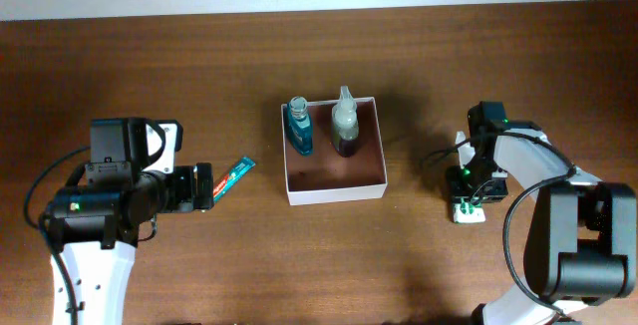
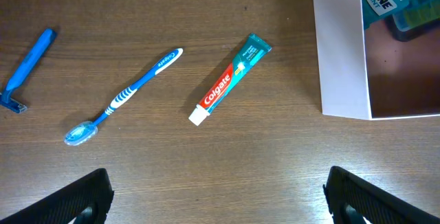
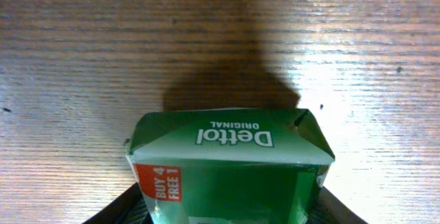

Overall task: Pack container
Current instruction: 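Move the right gripper down onto the green Dettol soap bar, then grasp the Dettol soap bar with the right gripper and lift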

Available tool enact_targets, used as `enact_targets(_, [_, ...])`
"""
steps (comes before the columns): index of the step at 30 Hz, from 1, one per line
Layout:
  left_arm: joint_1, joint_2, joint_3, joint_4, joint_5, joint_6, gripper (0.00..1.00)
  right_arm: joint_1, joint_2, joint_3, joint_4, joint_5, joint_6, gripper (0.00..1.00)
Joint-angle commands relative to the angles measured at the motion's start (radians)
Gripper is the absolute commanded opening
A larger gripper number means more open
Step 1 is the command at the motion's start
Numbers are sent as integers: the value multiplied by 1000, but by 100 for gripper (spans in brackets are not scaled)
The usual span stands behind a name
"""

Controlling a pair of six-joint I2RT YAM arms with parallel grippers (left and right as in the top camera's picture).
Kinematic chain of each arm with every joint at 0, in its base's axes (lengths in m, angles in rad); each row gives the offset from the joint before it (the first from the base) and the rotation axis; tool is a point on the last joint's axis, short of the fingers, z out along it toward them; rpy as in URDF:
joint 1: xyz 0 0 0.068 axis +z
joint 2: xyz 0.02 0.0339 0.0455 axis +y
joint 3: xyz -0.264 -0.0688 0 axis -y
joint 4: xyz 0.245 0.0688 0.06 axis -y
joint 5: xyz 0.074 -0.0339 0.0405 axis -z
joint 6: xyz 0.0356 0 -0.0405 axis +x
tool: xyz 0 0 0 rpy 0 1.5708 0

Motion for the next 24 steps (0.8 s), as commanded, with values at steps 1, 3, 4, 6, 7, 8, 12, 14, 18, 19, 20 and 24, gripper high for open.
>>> enact_targets(1, [-4,2,19,0,8,-6,99,5,31,35,-13,-59,12,45])
enact_targets(3, [-4,2,19,0,8,-6,99,5,31,70,-45,-59,12,32])
enact_targets(4, [-4,2,19,0,8,-6,99,5,31,93,-67,-59,12,30])
enact_targets(6, [-4,2,19,0,8,-6,99,5,29,150,-117,-59,12,22])
enact_targets(7, [-4,2,19,0,8,-6,99,5,26,175,-138,-59,12,17])
enact_targets(8, [-4,2,19,0,8,-6,99,5,22,197,-157,-59,12,16])
enact_targets(12, [-4,2,19,0,8,-6,99,5,-27,315,-235,-60,12,16])
enact_targets(14, [-4,2,19,0,8,-6,100,5,-61,374,-268,-59,12,16])
enact_targets(18, [-4,2,19,0,8,-6,99,6,-136,473,-323,-59,12,16])
enact_targets(19, [-4,2,19,0,8,-6,99,6,-158,491,-327,-58,12,16])
enact_targets(20, [-4,2,19,0,8,-6,99,6,-169,495,-326,-58,11,16])
enact_targets(24, [-4,2,19,0,8,-6,99,5,-201,497,-318,-58,12,38])
